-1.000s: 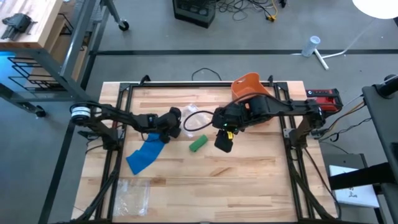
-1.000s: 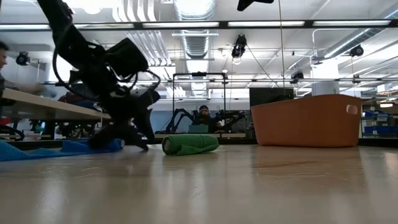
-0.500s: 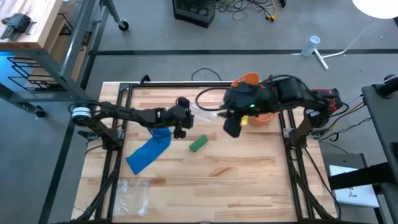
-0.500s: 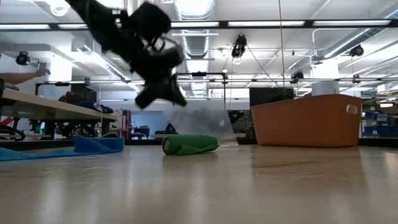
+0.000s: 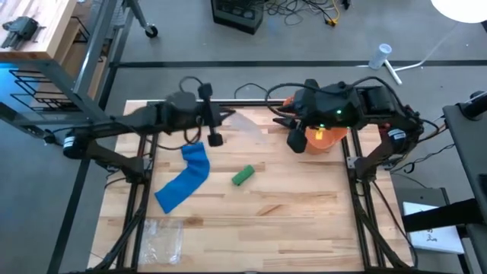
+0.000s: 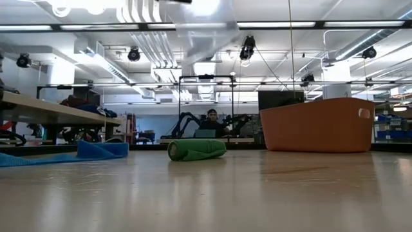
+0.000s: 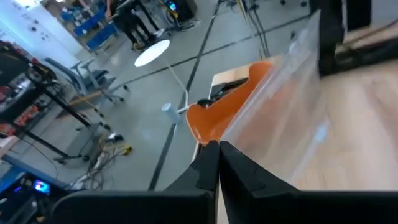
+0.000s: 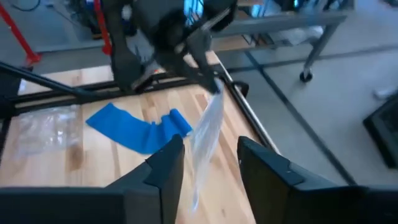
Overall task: Roll bandage
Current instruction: Open the right transparent zip bag
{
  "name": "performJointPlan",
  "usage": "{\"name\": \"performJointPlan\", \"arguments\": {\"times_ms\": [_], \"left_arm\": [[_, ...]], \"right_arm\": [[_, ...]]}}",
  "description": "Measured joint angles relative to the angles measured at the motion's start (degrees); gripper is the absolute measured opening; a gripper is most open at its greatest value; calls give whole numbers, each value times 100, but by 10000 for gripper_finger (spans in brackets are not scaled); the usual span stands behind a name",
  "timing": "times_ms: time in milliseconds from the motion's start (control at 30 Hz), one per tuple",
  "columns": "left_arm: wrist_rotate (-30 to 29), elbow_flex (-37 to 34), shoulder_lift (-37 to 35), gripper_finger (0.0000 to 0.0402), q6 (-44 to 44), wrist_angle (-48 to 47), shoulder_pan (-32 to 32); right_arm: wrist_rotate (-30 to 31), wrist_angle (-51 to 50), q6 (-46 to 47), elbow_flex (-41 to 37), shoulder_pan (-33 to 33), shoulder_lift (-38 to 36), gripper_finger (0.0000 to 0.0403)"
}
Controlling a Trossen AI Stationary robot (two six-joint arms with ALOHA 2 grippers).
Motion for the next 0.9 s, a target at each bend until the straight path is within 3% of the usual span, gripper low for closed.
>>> {"name": "performJointPlan", "arguments": {"times_ms": [400,900], "left_arm": [[0,1567,-53,0,-999,-1129,0],[-1,2434,-88,0,-1499,-1379,0]], "right_arm": [[-47,1212,-307,-1698,-14,-200,185],[-305,2977,-152,-2955,-22,-480,183]]}}
